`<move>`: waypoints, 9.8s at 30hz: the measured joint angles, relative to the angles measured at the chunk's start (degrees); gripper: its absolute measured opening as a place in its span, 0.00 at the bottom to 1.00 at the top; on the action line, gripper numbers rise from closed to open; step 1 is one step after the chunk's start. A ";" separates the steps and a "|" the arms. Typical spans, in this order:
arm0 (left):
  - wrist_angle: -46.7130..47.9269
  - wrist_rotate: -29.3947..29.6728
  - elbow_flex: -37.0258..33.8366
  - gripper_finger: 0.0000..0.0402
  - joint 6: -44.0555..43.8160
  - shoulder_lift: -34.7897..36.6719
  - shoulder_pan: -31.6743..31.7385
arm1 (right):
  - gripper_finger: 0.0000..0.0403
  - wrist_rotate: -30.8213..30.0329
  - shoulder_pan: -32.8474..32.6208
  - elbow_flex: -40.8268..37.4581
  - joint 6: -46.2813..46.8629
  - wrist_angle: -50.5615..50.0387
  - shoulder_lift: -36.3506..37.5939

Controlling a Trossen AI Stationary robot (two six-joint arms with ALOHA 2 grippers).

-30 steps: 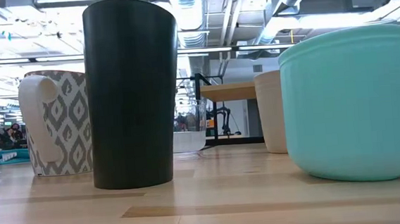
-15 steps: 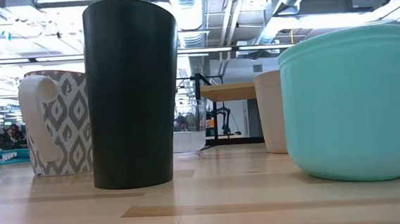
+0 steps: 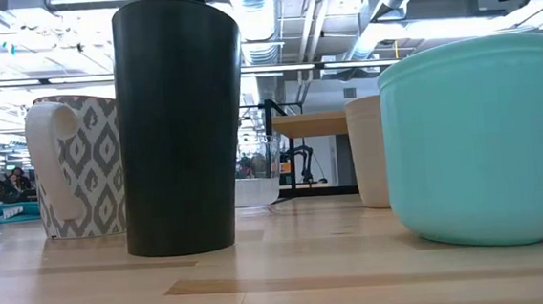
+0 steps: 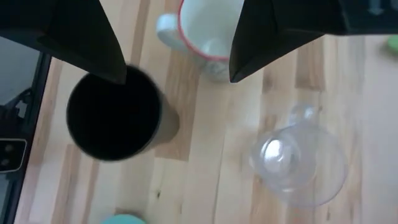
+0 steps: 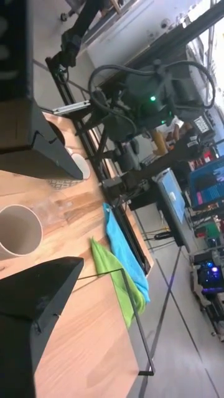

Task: Stack small to large cups/mugs on shelf
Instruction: Put the black cup on the shelf

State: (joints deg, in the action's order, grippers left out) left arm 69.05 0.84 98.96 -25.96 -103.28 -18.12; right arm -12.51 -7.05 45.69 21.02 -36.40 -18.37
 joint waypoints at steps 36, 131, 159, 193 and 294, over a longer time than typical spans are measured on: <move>-0.21 2.87 2.14 0.12 -6.64 -10.10 -2.87 | 0.58 3.49 -0.07 0.00 1.51 0.08 0.02; -103.90 52.06 29.62 0.00 66.38 4.46 3.41 | 0.58 1.70 0.02 0.00 -1.53 2.98 0.07; -110.17 30.58 29.62 0.00 38.19 3.74 6.13 | 0.58 -0.27 0.02 0.00 -0.44 2.51 0.07; -80.56 77.84 29.62 0.00 86.32 5.63 9.20 | 0.58 -15.52 0.04 0.00 -0.50 2.51 0.05; -1.18 7.39 35.98 0.00 17.80 -15.00 45.15 | 0.58 -16.05 0.04 -0.02 -0.46 2.03 0.05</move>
State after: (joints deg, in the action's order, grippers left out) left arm 67.87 8.23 134.93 -8.16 -118.28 27.03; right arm -28.56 -7.01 45.67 20.56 -34.37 -18.32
